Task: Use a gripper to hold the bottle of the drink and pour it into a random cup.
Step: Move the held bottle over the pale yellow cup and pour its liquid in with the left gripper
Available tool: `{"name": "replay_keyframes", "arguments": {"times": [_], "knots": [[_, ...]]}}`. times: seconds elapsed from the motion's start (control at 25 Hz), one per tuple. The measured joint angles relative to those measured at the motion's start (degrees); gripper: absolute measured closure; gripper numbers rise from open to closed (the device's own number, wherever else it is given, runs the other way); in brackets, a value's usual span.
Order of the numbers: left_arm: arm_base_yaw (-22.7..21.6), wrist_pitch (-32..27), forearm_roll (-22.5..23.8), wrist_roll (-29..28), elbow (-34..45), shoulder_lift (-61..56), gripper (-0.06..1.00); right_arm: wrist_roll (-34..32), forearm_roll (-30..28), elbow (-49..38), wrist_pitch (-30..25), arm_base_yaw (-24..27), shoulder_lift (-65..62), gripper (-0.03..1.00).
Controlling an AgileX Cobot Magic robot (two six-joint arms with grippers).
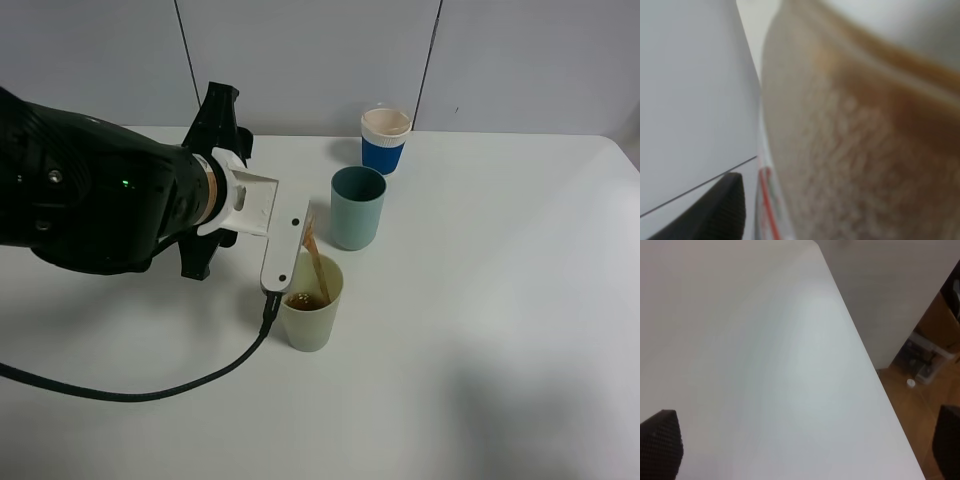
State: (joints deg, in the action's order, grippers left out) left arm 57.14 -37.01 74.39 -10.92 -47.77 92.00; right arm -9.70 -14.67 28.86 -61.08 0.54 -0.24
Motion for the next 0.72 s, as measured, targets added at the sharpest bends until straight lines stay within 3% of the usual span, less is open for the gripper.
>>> {"name": "replay_keyframes", "arguments": {"times": [0.72], "knots": [[1.84,-3.07,3.38,-1.28,0.0,0.0,0.4,0.0,0.0,0.0,0.0,0.0,0.0,-0.03]]}}
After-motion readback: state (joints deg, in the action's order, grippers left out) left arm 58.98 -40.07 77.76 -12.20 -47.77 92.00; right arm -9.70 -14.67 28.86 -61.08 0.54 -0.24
